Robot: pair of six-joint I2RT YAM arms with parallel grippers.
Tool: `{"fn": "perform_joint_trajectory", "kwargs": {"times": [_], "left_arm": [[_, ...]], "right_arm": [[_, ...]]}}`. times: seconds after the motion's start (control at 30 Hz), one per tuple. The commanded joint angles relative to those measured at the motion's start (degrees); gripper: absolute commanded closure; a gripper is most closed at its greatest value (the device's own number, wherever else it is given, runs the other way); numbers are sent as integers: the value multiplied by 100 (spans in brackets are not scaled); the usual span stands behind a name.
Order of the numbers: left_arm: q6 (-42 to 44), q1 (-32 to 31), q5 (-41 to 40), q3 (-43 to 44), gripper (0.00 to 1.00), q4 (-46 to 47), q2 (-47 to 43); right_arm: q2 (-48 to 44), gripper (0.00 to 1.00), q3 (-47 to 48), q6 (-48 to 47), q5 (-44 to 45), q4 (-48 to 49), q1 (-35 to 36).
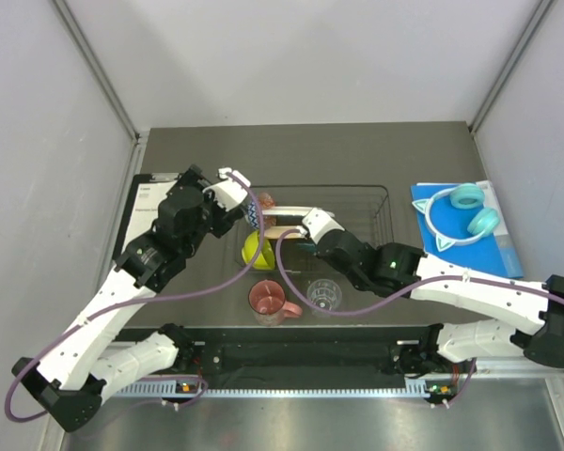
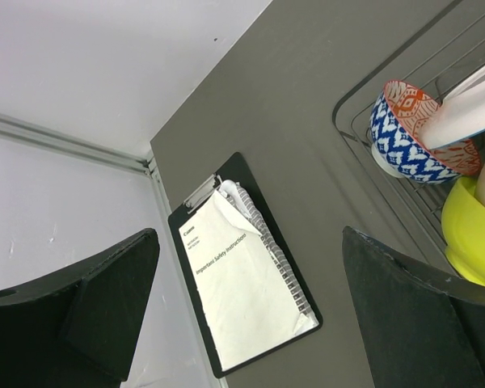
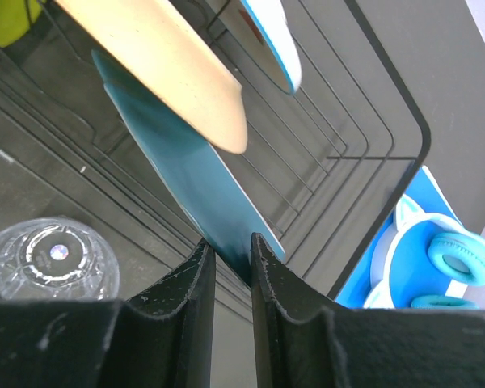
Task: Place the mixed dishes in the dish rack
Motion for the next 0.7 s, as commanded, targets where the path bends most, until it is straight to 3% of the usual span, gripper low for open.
{"fn": "perform_joint_trajectory", "kwargs": {"times": [0.0,0.3,0.4,0.53,0.67], "left_arm": [[-55,27,-87,-206,1,413,-138],[-599,158,53,-645,1,158,116],[-766,526,272,-777,1,262,239],[-819,1692,694,-962,1,465,651],[-828,2092,896,-988,3,342,1538]], "right_arm": [[248,94,379,234,-475,571,-54],[678,98,705,-74,-783,686,157],[828,98,784,-127,-792,712,227],[925,99,854,-180,-783,738,333],[960,98,898,-215,-722,738,333]]}}
